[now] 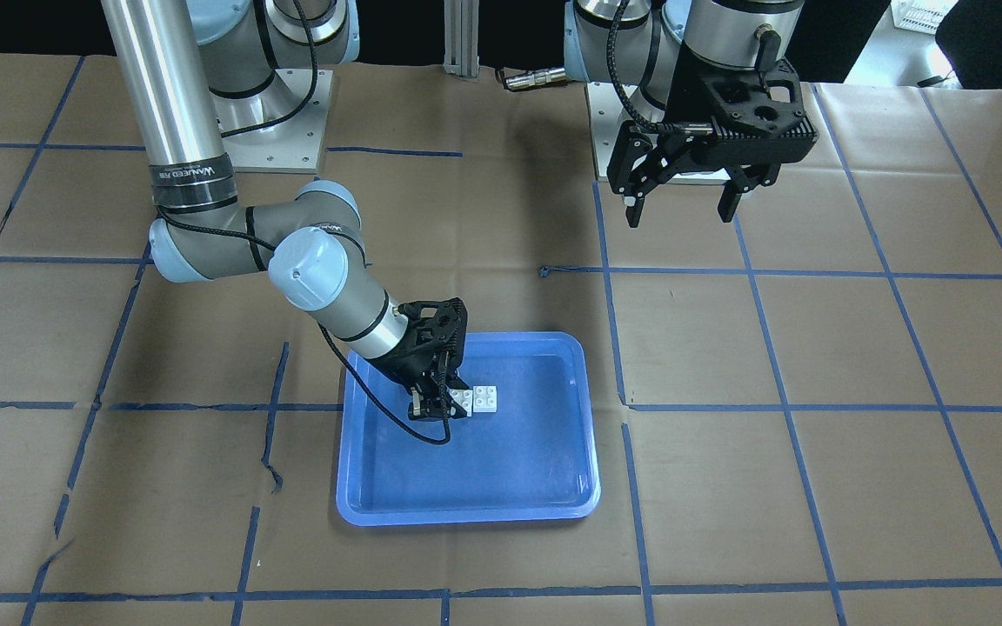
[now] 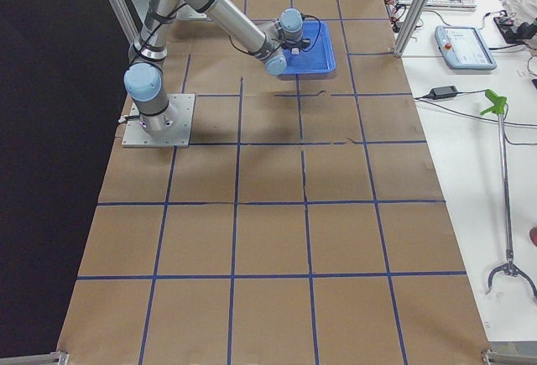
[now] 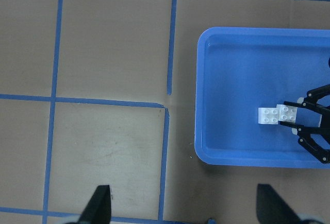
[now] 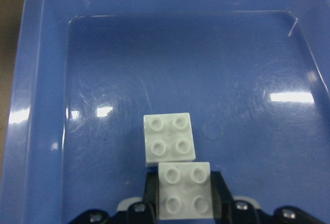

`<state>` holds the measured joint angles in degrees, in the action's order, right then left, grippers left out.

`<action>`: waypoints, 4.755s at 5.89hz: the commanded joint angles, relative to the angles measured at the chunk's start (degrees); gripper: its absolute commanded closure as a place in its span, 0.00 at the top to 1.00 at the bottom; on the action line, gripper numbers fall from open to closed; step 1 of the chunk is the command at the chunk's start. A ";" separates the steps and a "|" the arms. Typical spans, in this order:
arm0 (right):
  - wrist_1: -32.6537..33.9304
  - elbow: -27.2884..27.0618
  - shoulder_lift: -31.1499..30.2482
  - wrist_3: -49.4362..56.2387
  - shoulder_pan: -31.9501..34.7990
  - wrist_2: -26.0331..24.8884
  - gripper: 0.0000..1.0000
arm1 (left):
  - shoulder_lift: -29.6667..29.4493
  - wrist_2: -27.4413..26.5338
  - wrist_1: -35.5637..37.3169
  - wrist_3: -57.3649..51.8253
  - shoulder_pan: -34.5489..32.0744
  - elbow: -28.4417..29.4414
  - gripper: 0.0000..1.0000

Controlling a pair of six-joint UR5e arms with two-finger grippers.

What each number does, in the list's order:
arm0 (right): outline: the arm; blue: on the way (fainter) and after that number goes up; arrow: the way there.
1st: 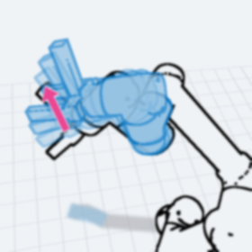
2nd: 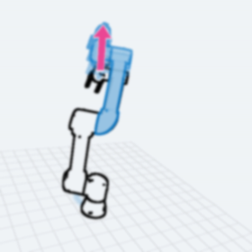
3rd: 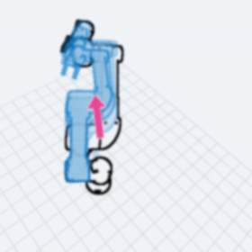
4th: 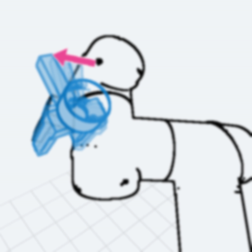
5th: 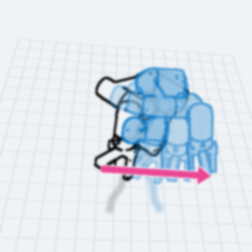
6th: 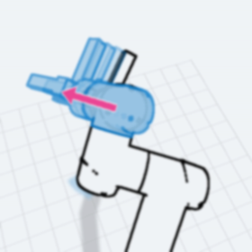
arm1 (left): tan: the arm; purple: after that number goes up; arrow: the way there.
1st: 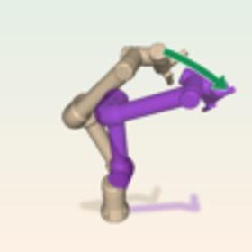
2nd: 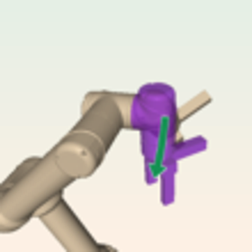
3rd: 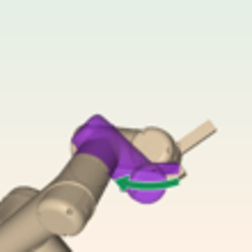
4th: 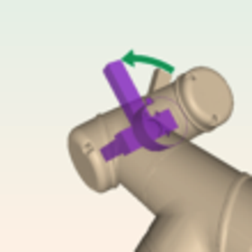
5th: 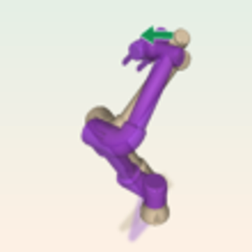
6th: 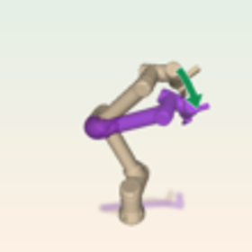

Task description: Assemble white blocks and place on blue tray

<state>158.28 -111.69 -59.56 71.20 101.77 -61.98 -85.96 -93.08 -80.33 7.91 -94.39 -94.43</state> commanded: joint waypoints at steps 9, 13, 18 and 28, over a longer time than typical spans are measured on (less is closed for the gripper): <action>-0.17 -0.20 0.14 -0.45 0.53 0.20 0.43 | 0.00 0.00 0.00 0.00 -0.01 -0.14 0.99; -0.43 -0.20 0.14 -0.36 0.54 0.28 0.54 | 0.00 -0.09 0.00 0.00 -0.01 -0.05 0.99; -0.60 0.94 -0.82 -3.59 0.54 -0.15 1.00 | 0.00 -0.09 0.09 0.09 -0.01 -0.05 0.99; -62.70 21.25 -22.61 -48.12 -11.05 -22.90 1.00 | -0.09 -0.09 0.09 0.00 -0.10 -0.14 0.99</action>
<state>100.11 -90.67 -80.49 27.67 92.73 -83.43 -86.05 -93.16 -80.25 7.91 -94.48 -94.57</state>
